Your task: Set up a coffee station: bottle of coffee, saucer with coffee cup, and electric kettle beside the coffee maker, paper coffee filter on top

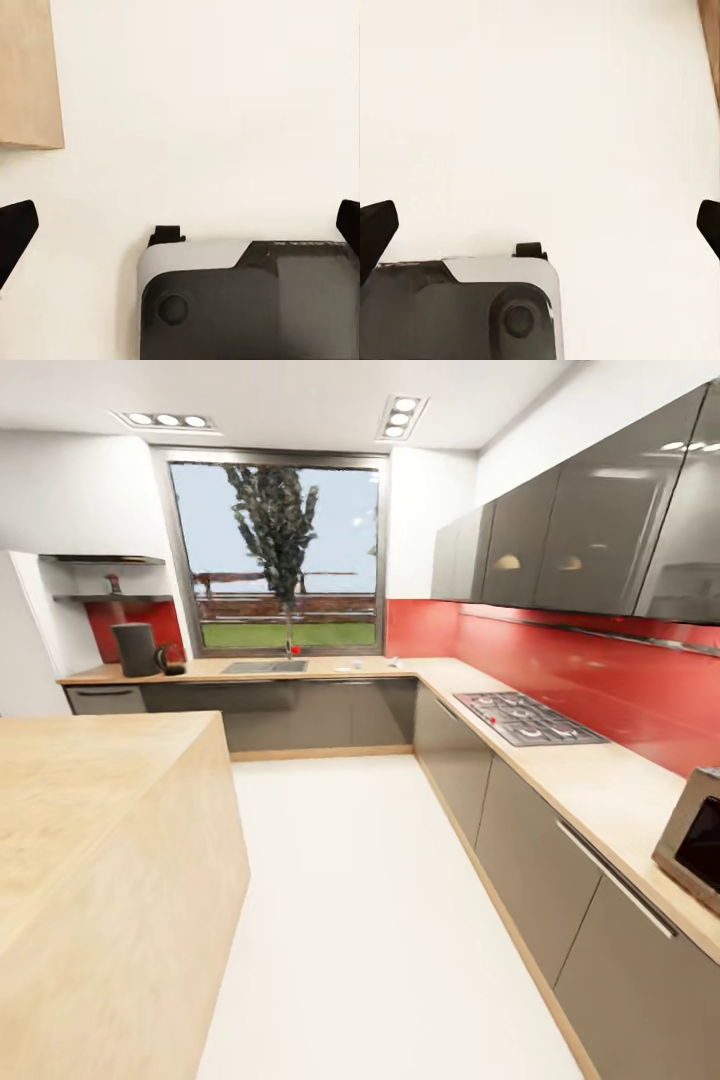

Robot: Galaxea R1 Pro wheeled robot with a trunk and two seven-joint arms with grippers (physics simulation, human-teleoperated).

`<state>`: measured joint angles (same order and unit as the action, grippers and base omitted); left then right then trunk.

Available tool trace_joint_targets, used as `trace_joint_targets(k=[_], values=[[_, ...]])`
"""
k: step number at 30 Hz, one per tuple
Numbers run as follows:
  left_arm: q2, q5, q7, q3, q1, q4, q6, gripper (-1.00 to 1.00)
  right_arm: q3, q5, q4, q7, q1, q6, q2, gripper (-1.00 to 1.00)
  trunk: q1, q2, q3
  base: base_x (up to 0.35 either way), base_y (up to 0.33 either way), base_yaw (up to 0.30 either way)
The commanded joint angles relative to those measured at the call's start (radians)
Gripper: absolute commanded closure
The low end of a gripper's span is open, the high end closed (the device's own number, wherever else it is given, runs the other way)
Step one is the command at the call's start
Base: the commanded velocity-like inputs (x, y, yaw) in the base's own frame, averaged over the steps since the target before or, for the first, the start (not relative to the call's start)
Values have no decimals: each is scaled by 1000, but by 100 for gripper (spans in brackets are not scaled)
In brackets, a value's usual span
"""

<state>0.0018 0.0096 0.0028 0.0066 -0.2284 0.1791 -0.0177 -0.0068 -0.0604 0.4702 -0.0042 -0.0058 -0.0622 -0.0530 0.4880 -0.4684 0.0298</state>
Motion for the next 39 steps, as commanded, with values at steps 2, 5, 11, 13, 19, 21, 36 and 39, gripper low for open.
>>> trace_joint_targets(k=[2, 5, 11, 13, 19, 21, 36, 39], values=[[0, 2, 0, 2, -50, 1, -2, -100, 1, -7, 70, 0, 0, -4, 0, -100, -7, 12, -3, 0, 0, -299], [1, 3, 0, 2, -96, 2, -3, -100, 0, -7, 137, 0, 0, -5, -1, -100, -19, 33, -11, 0, 0, -270], [35, 43, -15, 61, -149, 1, -7, -100, -1, -6, 207, 0, 0, -6, -1, -100, -38, 68, -26, 0, 0, -86], [50, 56, -16, 81, -144, 0, -9, -100, -1, -5, 206, -1, 0, -6, -1, -100, -38, 68, -26, 0, 0, -7], [58, 57, -15, 86, -137, -1, -80, -100, -1, -7, 214, -2, 0, -8, -1, -100, -38, 68, -26, 6, 0, -1], [59, 51, -9, 86, -135, -3, -121, -100, 0, -4, 212, 2, 0, -7, -1, -100, -38, 68, -26, 223, 0, 0], [59, 46, -5, 81, -135, -16, -148, -100, 1, -2, 204, 0, 0, -6, -1, -100, -38, 68, -26, 329, 0, 0], [60, 46, -4, 81, -135, -16, -149, -100, 2, -2, 203, 0, 0, -6, -1, -100, -38, 68, -26, 337, 0, 0]])
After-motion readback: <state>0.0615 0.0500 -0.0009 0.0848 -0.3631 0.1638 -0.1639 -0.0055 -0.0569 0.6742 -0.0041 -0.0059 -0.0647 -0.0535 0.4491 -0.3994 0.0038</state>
